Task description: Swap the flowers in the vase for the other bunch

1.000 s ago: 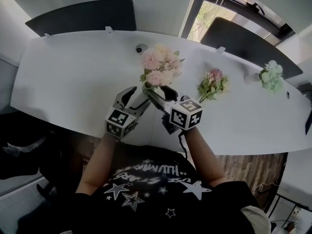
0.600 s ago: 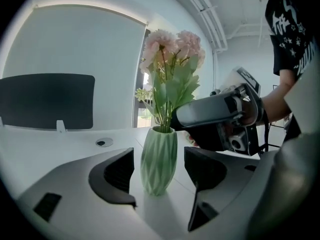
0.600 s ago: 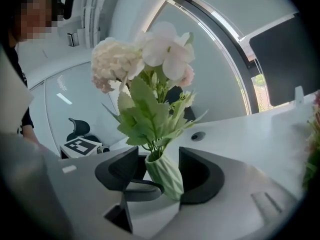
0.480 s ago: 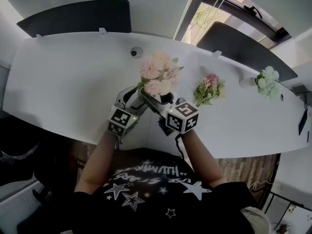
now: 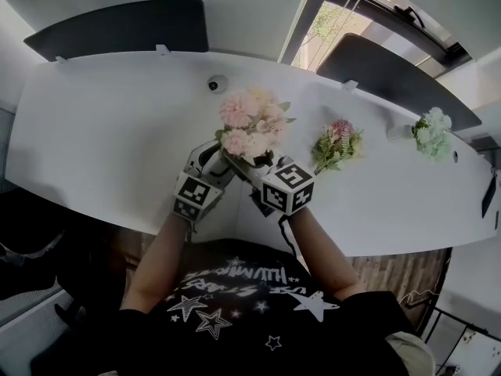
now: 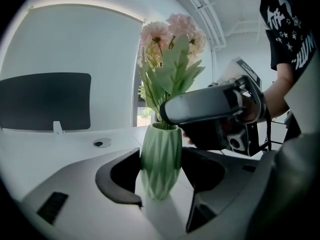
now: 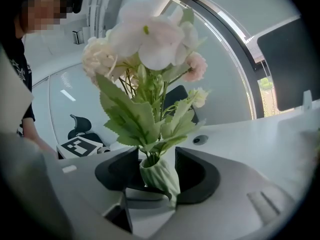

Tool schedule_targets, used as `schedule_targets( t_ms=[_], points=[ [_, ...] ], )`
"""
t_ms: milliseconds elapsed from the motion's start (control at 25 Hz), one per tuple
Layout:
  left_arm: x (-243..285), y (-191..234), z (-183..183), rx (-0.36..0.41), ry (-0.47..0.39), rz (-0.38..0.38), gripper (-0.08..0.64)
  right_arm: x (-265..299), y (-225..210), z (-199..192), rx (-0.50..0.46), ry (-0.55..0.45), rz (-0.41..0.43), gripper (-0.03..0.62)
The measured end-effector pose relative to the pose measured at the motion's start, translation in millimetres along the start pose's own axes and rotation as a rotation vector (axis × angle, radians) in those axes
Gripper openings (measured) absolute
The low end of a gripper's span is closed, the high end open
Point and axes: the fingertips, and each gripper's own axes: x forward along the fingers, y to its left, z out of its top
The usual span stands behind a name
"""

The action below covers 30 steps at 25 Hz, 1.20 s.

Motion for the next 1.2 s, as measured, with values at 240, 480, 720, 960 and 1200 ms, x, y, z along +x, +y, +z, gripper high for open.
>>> schedule_targets(
  t_ms=[240,480,720,960,1200],
  points=[
    [-0.6,0.1,-0.6,-0.001,-0.004,0.004,0.262,1.4,4.1,3.2,-0.063,-0.007,0.012,0.176],
    [-1.5,1.2,-0.9,-0.002,-0.005,0.010,0.262,0.5,6.3,10.9,-0.111,-0.027,-0.005,0.143],
    [-0.6,1.2,-1.7,-0.001,-0.006,0.012,0.262,-12.6,7.7,35.6,-0.099,-0.109,-0.016,0.127],
    [-2.2,1.1,-2.2,-0.006,-0.004,0.006,0.262,-33.2,17.8,78.8,-0.127,-0.215,-0.017,0.121],
    [-2.2,3.0,-2.1,-0.004,-0.002,0.009,0.262,-65.5,19.4,118.5,-0.110,-0.299,-0.039,0.106]
  ],
)
